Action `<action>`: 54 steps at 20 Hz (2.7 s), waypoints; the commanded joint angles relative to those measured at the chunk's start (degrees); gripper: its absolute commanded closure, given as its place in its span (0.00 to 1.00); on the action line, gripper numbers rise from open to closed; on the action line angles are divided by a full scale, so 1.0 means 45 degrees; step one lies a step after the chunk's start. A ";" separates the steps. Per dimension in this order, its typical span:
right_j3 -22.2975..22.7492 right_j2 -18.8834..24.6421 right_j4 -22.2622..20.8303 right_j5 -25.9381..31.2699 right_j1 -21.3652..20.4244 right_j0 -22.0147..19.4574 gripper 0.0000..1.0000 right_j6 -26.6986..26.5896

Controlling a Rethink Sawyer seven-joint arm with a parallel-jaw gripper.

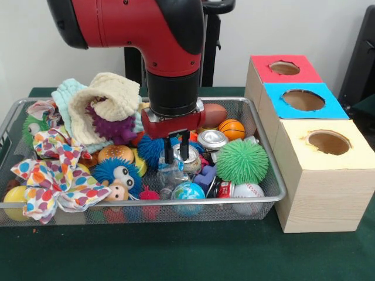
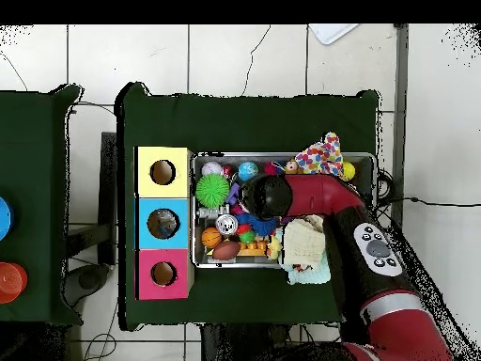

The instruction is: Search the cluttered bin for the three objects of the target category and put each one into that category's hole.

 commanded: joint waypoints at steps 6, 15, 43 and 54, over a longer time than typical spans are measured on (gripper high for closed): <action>0.1858 0.0184 0.0246 0.0747 -0.1969 0.0305 1.00 0.0690; 0.3267 0.0035 0.2809 0.5034 -0.6077 0.1382 1.00 0.1285; 0.5092 -0.2733 0.4494 0.0734 -0.5159 0.5817 1.00 0.5984; 0.4935 -0.3263 0.4226 -0.0117 -0.4462 0.6064 1.00 0.5781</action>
